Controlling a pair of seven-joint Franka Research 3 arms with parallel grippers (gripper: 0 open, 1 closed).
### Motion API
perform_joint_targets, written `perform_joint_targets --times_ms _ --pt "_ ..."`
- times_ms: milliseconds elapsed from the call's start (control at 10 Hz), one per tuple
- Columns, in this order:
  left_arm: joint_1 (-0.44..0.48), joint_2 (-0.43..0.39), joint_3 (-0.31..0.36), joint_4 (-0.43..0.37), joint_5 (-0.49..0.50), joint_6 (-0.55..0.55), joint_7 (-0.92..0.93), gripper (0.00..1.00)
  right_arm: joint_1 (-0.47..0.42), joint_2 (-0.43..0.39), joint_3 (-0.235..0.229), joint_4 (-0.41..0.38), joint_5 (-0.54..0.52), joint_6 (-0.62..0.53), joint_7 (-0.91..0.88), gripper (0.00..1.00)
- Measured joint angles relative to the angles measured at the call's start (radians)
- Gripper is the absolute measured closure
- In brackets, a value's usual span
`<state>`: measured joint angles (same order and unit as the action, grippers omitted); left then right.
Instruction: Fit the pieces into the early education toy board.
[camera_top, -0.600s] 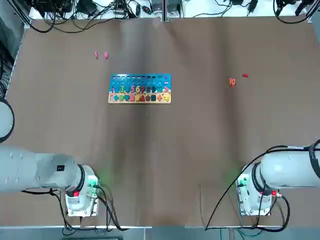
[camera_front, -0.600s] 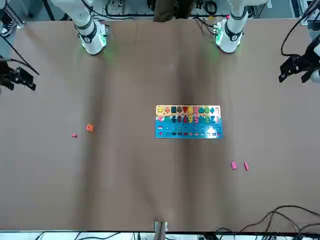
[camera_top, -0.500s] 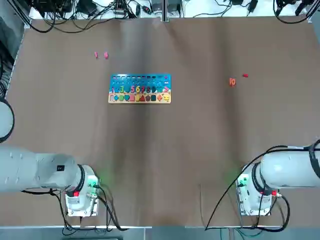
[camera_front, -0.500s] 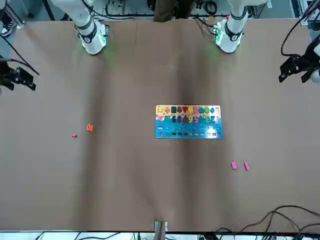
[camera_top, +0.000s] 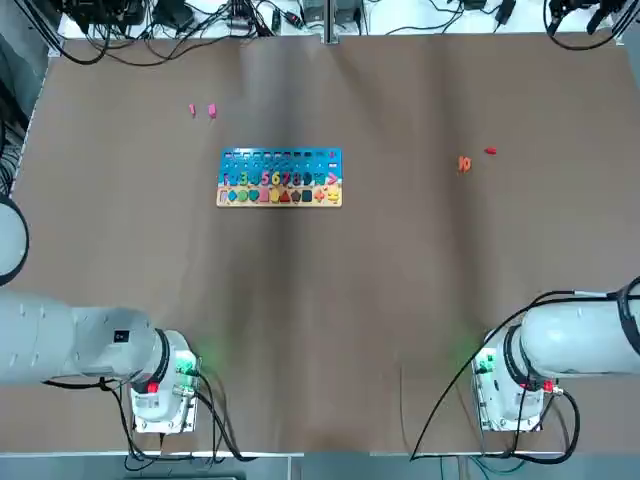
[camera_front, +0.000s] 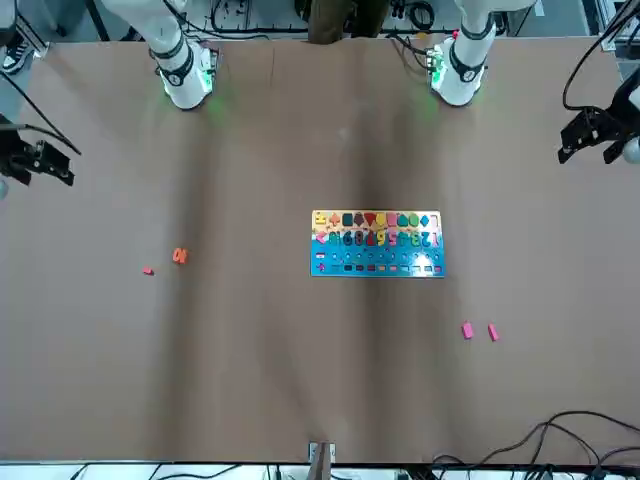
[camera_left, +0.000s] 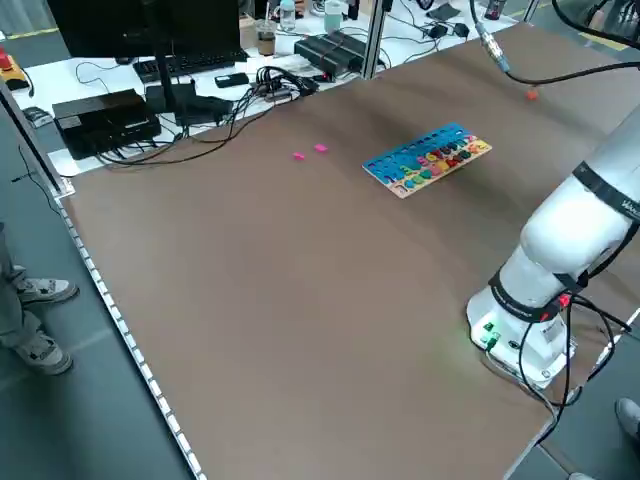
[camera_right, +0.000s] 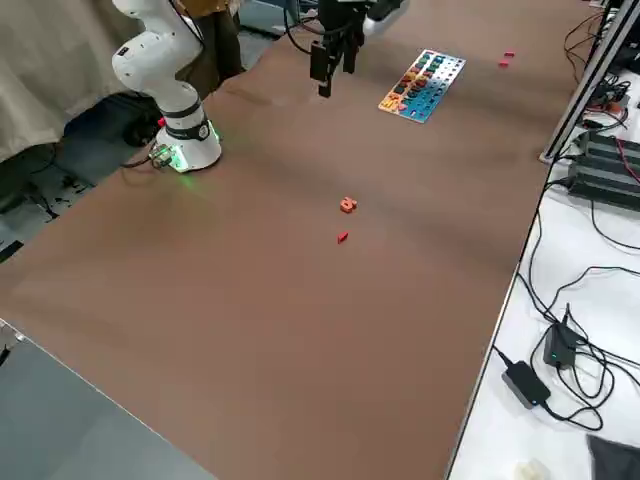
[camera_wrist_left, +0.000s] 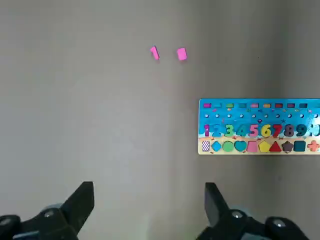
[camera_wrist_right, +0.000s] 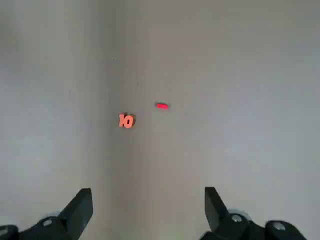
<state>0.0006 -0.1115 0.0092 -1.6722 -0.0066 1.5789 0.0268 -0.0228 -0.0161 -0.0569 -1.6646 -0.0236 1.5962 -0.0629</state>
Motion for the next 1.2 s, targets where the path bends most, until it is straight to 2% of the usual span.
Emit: perform_joint_targets --times_ms 200,400,500,600,700,900,1000,1200 --pt "0.001 0.006 0.001 -0.001 0.000 -0.026 -0.005 0.02 0.000 0.030 0.000 -0.038 0.000 0.066 -0.001 0.01" --pt "0.001 0.025 0.003 -0.005 0.000 -0.033 -0.004 0.08 0.000 0.057 0.000 -0.115 0.002 0.179 -0.001 0.03" --pt "0.001 0.031 0.003 -0.012 0.000 -0.038 -0.004 0.26 0.000 0.066 0.001 -0.171 0.018 0.254 -0.001 0.03" --pt "0.002 0.034 0.003 -0.018 0.000 -0.062 -0.003 0.37 0.001 0.072 0.002 -0.231 0.048 0.324 -0.001 0.03" --pt "0.005 0.033 0.005 -0.020 0.000 -0.080 0.009 0.33 0.001 0.078 0.002 -0.283 0.083 0.375 0.000 0.04" --pt "0.010 0.034 0.008 -0.028 0.000 -0.075 0.030 0.06 0.002 0.095 0.003 -0.349 0.135 0.442 0.000 0.05" --pt "0.011 0.035 0.008 -0.030 0.000 -0.074 0.031 0.00 0.006 0.115 0.003 -0.376 0.141 0.488 0.002 0.05" --pt "0.011 0.036 0.008 -0.032 0.000 -0.074 0.031 0.00 0.027 0.170 0.004 -0.407 0.142 0.567 0.032 0.05"
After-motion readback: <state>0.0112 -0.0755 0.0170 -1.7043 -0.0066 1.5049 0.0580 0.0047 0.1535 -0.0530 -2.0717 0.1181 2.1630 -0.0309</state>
